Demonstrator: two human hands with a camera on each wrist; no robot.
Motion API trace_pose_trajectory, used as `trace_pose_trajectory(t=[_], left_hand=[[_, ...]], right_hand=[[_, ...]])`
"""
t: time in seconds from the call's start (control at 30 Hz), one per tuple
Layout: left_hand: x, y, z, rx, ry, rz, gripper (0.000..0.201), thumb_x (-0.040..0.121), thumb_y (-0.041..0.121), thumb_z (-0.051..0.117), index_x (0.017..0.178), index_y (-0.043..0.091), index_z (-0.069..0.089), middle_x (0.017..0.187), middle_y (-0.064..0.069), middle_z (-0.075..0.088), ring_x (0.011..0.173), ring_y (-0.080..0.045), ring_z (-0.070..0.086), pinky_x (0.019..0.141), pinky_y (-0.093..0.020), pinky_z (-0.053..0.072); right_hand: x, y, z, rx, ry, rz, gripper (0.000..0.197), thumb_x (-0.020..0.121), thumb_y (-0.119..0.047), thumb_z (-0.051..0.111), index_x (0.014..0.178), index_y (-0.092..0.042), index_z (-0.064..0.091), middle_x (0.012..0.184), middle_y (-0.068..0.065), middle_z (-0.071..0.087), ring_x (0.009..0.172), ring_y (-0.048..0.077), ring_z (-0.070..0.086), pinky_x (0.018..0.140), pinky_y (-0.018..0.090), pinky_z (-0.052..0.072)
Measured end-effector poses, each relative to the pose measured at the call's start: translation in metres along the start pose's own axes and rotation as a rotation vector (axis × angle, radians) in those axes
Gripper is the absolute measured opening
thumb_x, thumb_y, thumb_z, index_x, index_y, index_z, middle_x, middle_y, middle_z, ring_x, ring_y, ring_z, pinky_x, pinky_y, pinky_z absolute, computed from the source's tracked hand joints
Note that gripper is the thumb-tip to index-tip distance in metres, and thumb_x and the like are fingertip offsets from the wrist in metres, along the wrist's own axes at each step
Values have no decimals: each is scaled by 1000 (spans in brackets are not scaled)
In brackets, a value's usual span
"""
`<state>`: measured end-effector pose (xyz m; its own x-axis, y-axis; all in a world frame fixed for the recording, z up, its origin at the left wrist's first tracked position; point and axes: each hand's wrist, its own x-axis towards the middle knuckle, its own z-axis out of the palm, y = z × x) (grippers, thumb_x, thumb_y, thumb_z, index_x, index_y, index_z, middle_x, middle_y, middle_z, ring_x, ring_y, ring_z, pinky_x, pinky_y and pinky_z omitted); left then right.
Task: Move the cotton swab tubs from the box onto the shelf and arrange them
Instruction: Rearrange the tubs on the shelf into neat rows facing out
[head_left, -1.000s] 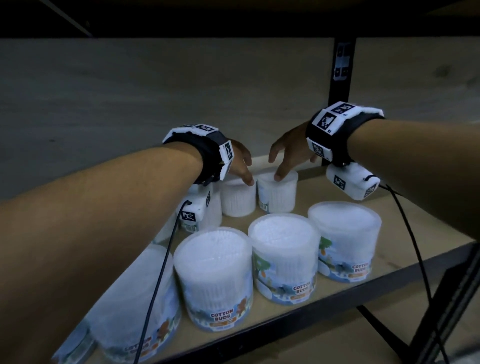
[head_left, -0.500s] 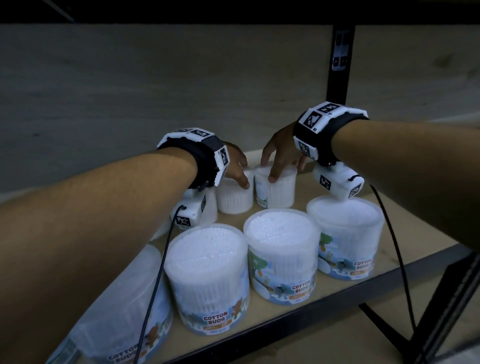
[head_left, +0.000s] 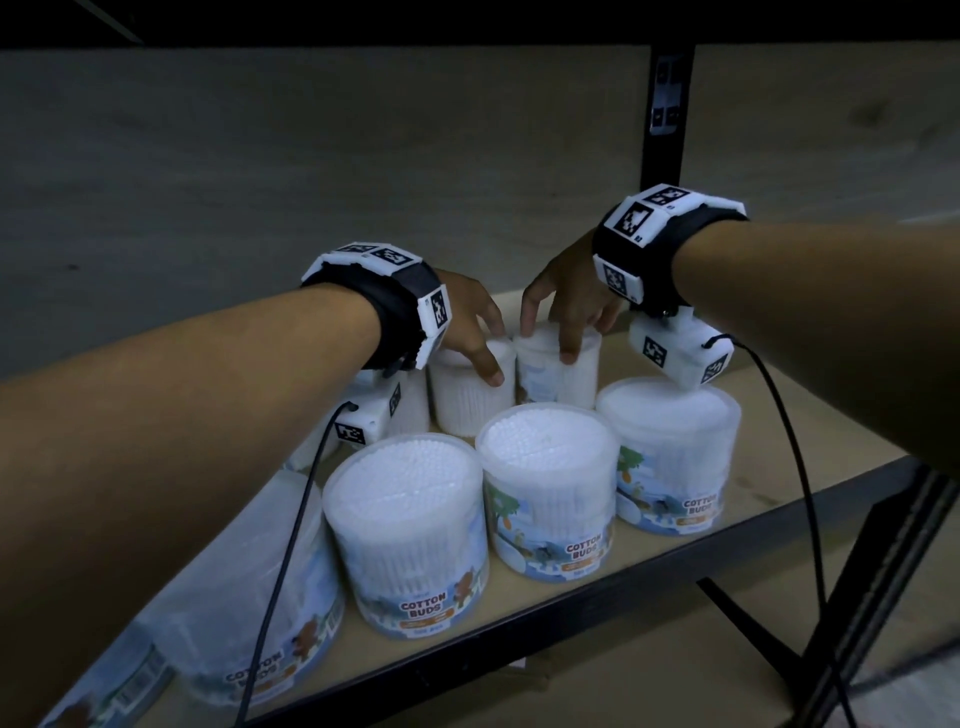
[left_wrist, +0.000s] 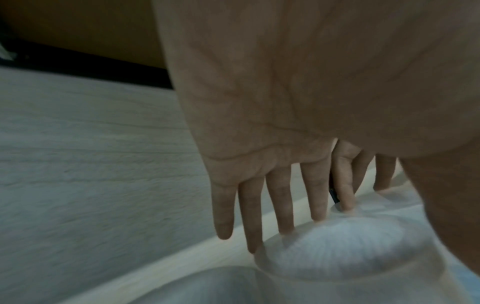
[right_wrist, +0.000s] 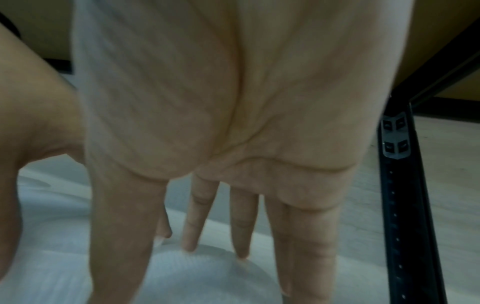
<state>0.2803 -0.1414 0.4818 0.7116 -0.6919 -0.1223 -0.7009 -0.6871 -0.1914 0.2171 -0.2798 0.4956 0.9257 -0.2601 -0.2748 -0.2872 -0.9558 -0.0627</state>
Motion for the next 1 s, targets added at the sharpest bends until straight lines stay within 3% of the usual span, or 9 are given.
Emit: trace_pose_trajectory(t=[0.1, 0.2, 0.4, 0.47, 0.57, 0.7, 0.83, 0.9, 1.0], left_hand=[[-3, 3, -1, -4, -31, -17, 80, 74, 61, 72, 143, 34, 44, 143, 9, 47, 130, -14, 44, 110, -29, 35], [-8, 5, -6, 10, -54, -21, 80, 81, 49, 71, 149, 34, 33, 151, 9, 39, 138, -14, 36, 113, -28, 29], [-13, 6, -10, 7, -83, 19, 70, 87, 35, 68, 149, 37, 35, 150, 6, 42, 138, -15, 37, 111, -27, 29], [-12, 6, -9, -1, -79, 25, 69, 88, 36, 68, 149, 36, 36, 151, 5, 42, 137, -15, 39, 101, -22, 35], [-9, 6, -10, -48, -72, 26, 68, 88, 37, 69, 148, 35, 38, 150, 4, 43, 131, -16, 45, 70, -9, 38], [-7, 6, -11, -73, -82, 12, 65, 82, 43, 73, 141, 36, 48, 141, 5, 51, 110, -12, 50, 66, -16, 40], [-5, 13, -10, -26, -68, -26, 66, 84, 53, 66, 143, 29, 47, 105, 9, 57, 76, -11, 49, 58, -12, 35], [-3, 14, -11, -11, -70, -49, 71, 85, 56, 63, 146, 26, 42, 126, 4, 56, 95, -15, 55, 62, -12, 35], [-5, 8, -11, -79, -128, -75, 87, 81, 52, 71, 153, 32, 25, 156, 3, 30, 139, -19, 34, 97, -22, 39]], right_hand=[[-6, -3, 3, 64, -49, 6, 57, 77, -21, 82, 126, -35, 58, 130, 1, 51, 109, 27, 59, 93, 44, 55], [-8, -3, 5, 84, -5, 7, 56, 84, -35, 75, 136, -27, 53, 112, 1, 49, 85, 17, 55, 93, 42, 54], [-9, -4, 7, 69, 15, 6, 57, 81, -34, 78, 132, -22, 56, 123, 12, 53, 92, 24, 59, 91, 46, 55], [-11, -5, 7, 50, 13, 5, 55, 83, -30, 77, 133, -21, 55, 111, 6, 53, 81, 18, 55, 92, 45, 55], [-10, -3, 7, 47, 11, -1, 55, 85, -21, 75, 136, -22, 51, 104, 1, 50, 85, 17, 52, 91, 42, 54], [-4, 2, 7, 34, 0, 2, 58, 81, -16, 77, 132, -28, 52, 97, -2, 53, 107, 24, 57, 84, 37, 55], [-1, 5, 7, 9, -40, 13, 63, 77, -15, 80, 129, -37, 50, 132, 7, 55, 119, 28, 56, 95, 46, 54], [-2, 6, 6, 35, -48, 17, 68, 76, -20, 82, 132, -40, 48, 136, 6, 50, 122, 29, 54, 95, 46, 53], [-4, 6, 3, 96, -20, 24, 70, 76, -30, 83, 135, -40, 47, 119, 4, 51, 113, 30, 57, 93, 46, 55]])
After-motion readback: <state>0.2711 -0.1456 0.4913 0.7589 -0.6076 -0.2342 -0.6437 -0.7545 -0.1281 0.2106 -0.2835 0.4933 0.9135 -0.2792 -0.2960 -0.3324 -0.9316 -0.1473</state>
